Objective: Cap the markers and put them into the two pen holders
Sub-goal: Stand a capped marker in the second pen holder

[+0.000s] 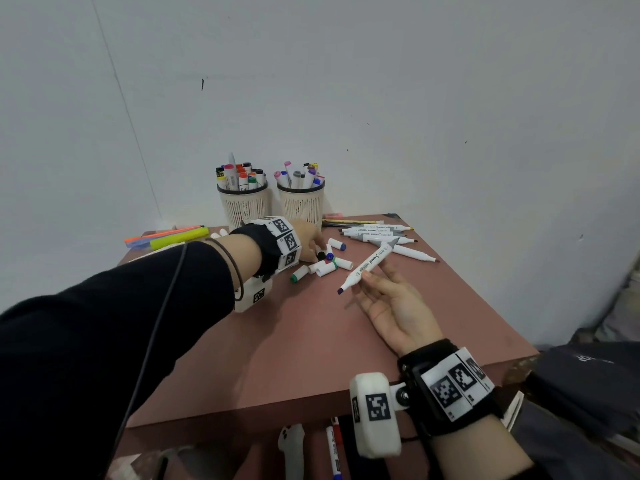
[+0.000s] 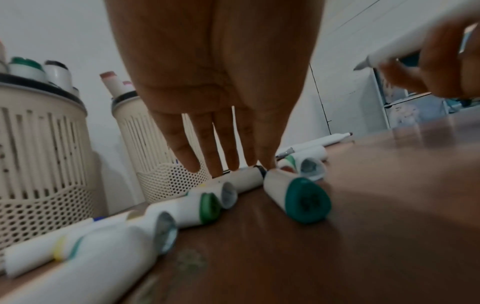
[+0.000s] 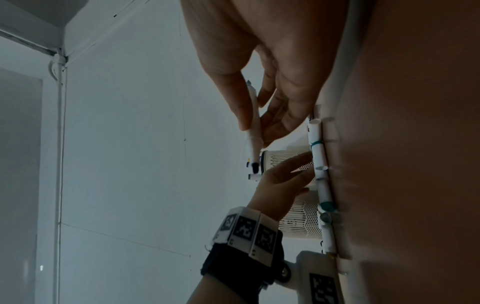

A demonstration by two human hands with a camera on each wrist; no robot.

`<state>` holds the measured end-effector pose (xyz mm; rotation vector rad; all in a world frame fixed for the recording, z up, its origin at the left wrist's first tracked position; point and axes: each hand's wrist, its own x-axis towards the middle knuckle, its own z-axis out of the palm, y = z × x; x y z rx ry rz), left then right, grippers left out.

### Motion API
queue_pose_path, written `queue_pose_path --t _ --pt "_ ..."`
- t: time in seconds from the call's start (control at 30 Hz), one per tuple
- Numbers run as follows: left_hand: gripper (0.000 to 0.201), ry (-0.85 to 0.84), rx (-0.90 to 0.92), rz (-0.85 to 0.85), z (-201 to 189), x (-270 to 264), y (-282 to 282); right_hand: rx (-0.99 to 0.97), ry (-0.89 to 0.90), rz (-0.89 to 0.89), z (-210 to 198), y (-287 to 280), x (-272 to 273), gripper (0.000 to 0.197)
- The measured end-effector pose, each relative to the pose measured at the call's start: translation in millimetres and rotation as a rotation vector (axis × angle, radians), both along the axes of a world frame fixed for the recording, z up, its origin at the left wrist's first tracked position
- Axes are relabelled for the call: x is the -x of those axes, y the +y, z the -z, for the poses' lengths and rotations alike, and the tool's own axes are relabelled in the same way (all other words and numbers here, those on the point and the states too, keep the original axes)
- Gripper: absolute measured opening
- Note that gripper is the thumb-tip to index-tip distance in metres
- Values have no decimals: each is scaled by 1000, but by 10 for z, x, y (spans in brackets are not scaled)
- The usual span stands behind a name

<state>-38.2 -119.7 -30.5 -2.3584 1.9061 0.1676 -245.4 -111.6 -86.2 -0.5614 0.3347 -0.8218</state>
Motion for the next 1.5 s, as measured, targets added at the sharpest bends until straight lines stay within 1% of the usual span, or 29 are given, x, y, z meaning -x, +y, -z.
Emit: queue_pose_path --t 0.13,0.3,0.37,0.43,0.47,0.53,0.6,0.7,0.77,0.9,1.0,1.07,1.17,1.23,1.3,1.5 --pt "36 16 -5 -16 -36 35 -70 1 -4 -13 5 -5 3 50" --pt "37 -31 -72 -78 -14 -1 -164 9 -6 -22 9 -8 2 46" --pt "33 -58 -86 -108 18 -11 -199 19 -8 -28 4 -3 4 47" --pt "23 -72 -86 -115 29 -9 -232 24 -10 -31 6 -1 5 49" --pt "23 -77 -89 -113 21 2 -244 23 -9 -31 7 -1 4 50" --pt "31 -81 -97 -111 8 13 -281 20 -7 -30 9 -2 1 51" --pt "34 -70 -96 -117 -10 23 -308 19 -7 -32 8 -3 -1 52" --pt "34 -67 -99 -97 -14 48 -331 18 -6 -34 3 1 2 52" --pt "34 -59 -67 -75 -8 75 -344 22 -10 -37 4 1 2 53" --pt "43 -7 12 -23 -7 134 -364 18 -21 -41 7 -3 1 53" --pt "37 30 -38 16 -3 171 -389 18 -27 -46 15 -7 4 54" --pt "32 13 -61 18 2 201 -406 20 -28 -45 18 -9 1 54" --pt "32 -2 -61 5 -19 246 -420 27 -23 -47 27 -18 -9 56" --pt "33 -17 -18 1 -46 270 -406 24 -20 -46 29 -27 -12 56" --pt "28 -3 72 -3 -106 301 -345 17 -19 -44 31 -33 -13 54" --pt "19 181 328 -57 -421 346 33 15 -2 -32 14 -21 -7 51"
